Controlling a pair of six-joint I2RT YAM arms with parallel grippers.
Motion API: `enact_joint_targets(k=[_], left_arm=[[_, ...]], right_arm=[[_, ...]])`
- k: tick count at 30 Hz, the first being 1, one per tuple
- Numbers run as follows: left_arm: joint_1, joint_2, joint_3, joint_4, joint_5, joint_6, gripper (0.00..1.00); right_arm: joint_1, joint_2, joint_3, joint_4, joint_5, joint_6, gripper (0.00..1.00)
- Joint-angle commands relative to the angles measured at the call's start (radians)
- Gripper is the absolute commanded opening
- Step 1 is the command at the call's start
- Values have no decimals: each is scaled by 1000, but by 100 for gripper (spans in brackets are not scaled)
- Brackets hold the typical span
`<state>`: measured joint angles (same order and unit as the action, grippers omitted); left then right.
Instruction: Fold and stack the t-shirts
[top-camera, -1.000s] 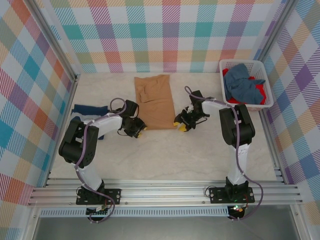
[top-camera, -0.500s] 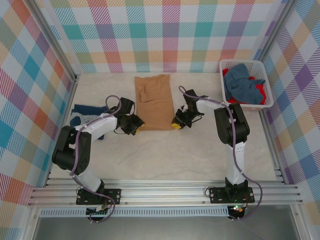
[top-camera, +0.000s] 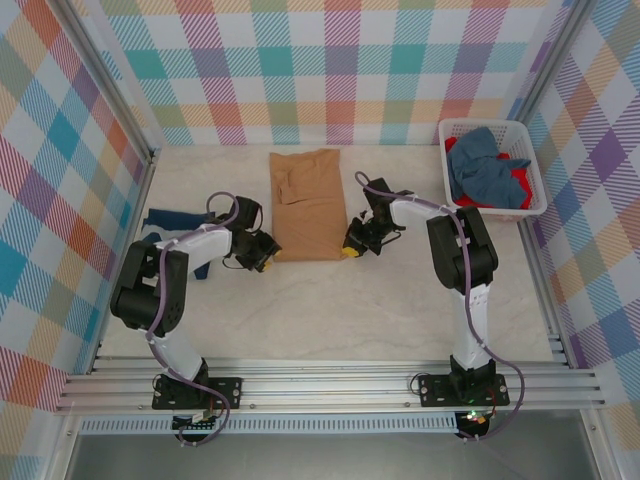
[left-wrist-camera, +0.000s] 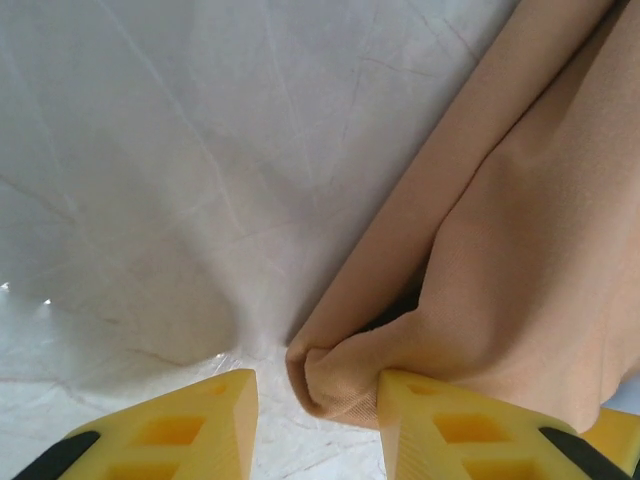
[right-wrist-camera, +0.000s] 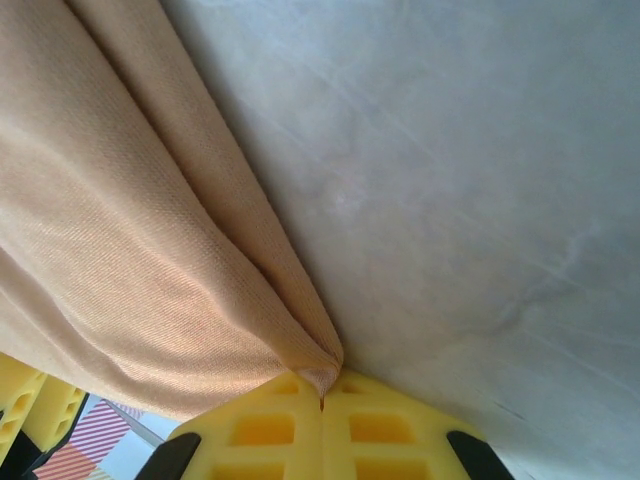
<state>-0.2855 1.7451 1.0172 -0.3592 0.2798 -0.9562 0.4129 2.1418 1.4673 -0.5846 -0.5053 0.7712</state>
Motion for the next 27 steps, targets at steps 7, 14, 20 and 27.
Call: enact_joint_targets(k=[7, 14, 20, 27], left_arm=[[-21, 94, 8, 63, 9, -7, 36], [-28, 149, 52, 70, -38, -32, 20], [-47, 151, 159, -11, -64, 7, 26], [-54, 116, 149, -74, -104, 57, 34]], right_arm=[[10, 1, 3, -40, 23, 3, 0], [11, -8, -16, -31, 18, 8, 0], [10, -16, -21, -37, 19, 8, 0], [9, -17, -2, -48, 24, 13, 0]])
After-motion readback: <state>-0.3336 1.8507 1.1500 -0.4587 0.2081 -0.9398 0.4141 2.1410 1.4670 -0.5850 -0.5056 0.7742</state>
